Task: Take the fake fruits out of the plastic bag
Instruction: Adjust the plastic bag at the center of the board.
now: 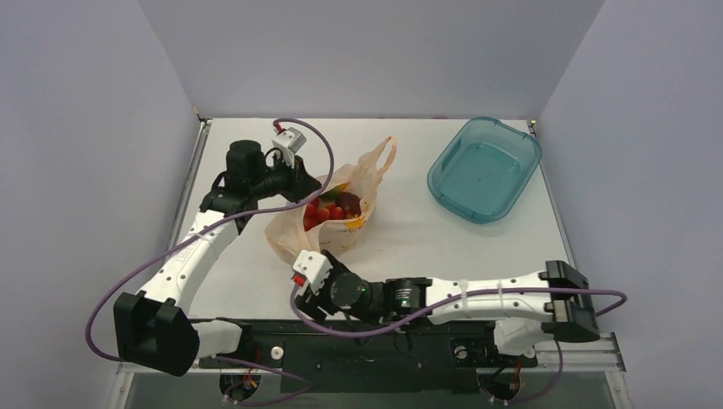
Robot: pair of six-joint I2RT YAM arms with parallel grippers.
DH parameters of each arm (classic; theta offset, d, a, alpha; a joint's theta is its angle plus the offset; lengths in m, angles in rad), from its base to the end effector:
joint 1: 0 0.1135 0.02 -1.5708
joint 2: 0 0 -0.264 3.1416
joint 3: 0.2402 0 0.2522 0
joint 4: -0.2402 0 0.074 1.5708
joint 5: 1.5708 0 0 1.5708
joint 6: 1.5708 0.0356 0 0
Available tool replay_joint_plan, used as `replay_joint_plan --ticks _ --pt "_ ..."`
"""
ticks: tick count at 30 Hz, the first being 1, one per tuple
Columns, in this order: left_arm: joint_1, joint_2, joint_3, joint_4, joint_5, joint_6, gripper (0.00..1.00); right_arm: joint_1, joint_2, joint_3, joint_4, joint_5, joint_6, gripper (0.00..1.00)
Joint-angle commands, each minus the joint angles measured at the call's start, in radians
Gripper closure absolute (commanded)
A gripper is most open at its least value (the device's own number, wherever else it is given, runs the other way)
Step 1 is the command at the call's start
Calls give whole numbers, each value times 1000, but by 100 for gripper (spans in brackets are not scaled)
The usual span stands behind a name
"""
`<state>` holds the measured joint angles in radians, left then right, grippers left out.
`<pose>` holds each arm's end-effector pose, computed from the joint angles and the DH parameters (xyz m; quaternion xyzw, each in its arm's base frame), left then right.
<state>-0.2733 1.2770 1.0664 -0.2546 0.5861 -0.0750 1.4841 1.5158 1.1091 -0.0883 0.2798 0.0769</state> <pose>0.2723 -0.0968 0.3272 0.2316 0.7958 -0.3292 0.4525 0.0401 0.3473 0.2839 -0.4957 0.6947 0.2719 0.4448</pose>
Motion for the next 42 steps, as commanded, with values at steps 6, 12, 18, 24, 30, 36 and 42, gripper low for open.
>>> replay_joint_plan --ticks 6,12,18,24,30,36,42 --pt "3 -92 -10 110 -13 -9 100 -64 -405 -190 256 159 262 30" --pt "0 -105 -16 114 -20 -9 100 -309 -455 -277 229 171 645 24" --pt "-9 -118 -27 133 -25 -11 100 -459 -285 -205 106 74 983 19" --pt "-11 -122 -33 135 7 12 100 -502 -115 -166 149 -30 1215 18" --pt "-23 -145 -44 139 9 41 100 -541 -11 -191 241 -11 1341 19" --pt "-19 -173 -54 149 -95 29 100 -555 55 -254 338 -57 1273 50" --pt "6 -239 -90 173 -457 4 100 -539 35 -420 407 -67 1117 100"
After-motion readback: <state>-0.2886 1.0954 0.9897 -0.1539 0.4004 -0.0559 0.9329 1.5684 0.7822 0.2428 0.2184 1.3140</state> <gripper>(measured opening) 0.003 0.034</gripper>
